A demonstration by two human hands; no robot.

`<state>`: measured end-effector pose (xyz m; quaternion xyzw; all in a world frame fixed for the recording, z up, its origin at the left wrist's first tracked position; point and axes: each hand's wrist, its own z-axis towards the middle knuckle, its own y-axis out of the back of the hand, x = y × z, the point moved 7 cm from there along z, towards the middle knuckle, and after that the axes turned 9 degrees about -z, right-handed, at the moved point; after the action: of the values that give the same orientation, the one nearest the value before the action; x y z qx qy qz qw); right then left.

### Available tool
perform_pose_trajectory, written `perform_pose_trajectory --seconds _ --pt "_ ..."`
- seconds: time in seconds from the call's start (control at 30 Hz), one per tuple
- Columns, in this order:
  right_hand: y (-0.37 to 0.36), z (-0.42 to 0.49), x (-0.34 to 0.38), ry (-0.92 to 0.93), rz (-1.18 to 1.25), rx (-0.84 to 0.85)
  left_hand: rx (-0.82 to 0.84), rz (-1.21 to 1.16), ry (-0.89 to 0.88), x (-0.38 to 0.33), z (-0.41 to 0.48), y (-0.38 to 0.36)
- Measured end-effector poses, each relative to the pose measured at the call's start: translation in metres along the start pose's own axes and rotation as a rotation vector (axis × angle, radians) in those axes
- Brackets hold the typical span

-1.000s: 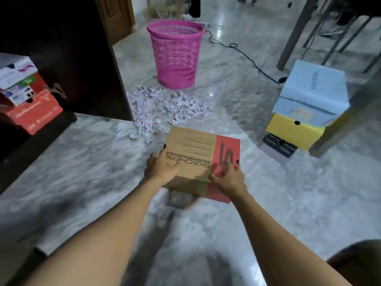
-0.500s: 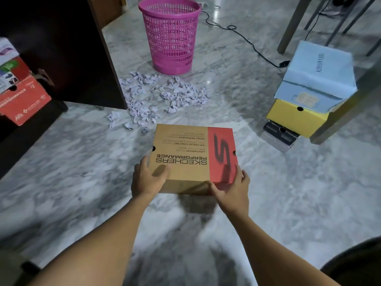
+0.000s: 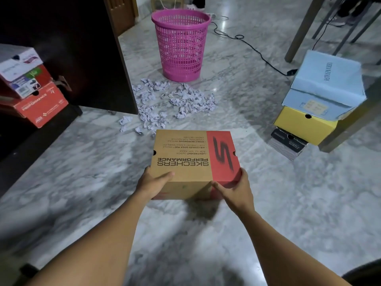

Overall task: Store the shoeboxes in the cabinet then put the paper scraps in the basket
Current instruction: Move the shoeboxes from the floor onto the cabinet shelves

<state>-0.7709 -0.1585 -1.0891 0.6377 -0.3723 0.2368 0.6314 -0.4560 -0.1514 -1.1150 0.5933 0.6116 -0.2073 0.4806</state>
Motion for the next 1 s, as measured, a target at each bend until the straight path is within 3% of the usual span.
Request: perform_pose_trajectory --seconds 0.33,0.7,1.0 --pt "0.002 0.014 0.102 0.232 0.117 -0.036 -0.184 -0.093 -0.07 -0.06 -0.032 0.082" --pt "0.017 0.009 0.311 0.529 0.416 -0.061 -0.374 -0.178 -0.251 -0.191 -0.109 0.237" --pt "0.021 -0.01 0.516 0.747 0.54 0.015 -0.67 -0.23 -0.452 -0.302 -0.186 0.394"
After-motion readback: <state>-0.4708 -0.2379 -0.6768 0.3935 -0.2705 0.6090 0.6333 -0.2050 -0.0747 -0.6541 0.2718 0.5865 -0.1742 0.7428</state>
